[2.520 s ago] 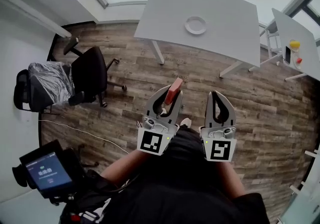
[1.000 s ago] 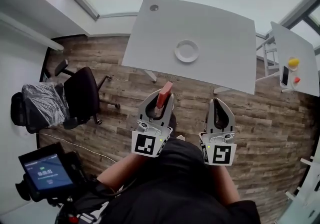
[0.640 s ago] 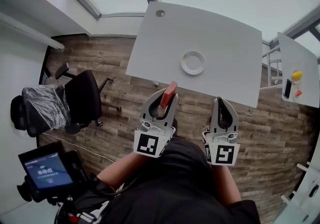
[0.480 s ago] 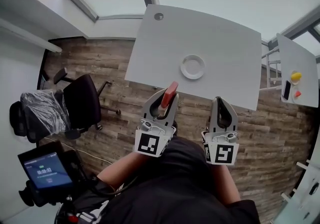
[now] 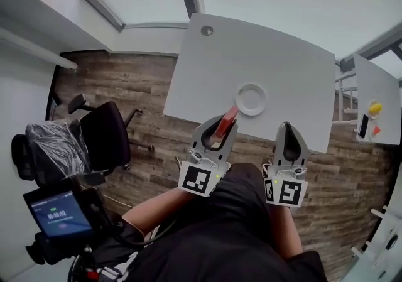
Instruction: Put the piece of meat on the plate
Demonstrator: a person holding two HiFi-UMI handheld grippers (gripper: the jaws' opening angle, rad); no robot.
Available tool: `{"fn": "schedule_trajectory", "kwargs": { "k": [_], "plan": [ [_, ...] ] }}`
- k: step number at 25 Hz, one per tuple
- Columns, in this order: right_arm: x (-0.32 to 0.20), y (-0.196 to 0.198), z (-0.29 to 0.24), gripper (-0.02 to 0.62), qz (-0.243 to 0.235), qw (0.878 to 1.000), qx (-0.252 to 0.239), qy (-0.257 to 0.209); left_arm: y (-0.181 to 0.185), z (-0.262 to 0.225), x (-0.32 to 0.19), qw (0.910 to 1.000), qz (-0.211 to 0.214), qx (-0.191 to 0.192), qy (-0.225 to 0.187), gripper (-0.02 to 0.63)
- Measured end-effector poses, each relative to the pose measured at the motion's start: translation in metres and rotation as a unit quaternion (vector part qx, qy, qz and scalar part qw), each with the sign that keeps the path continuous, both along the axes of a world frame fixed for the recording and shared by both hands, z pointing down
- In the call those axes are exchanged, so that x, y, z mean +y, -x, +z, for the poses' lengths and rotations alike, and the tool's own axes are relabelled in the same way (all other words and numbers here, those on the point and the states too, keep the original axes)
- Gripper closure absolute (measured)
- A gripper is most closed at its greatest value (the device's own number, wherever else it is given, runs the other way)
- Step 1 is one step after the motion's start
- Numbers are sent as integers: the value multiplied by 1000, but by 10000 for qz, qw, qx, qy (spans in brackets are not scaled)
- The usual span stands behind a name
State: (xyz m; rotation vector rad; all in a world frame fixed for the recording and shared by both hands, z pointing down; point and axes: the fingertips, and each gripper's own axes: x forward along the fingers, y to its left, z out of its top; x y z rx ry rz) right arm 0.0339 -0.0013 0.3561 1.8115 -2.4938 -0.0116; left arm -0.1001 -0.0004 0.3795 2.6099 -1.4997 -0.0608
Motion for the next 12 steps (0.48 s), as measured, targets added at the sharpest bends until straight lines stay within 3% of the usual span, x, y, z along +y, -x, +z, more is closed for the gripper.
{"fn": "schedule_trajectory", "kwargs": {
  "k": [12],
  "plan": [
    [-28,17,4,591,-491,9988,-60,69,2,28,-34,9987,-383,22,334,511]
  ]
}}
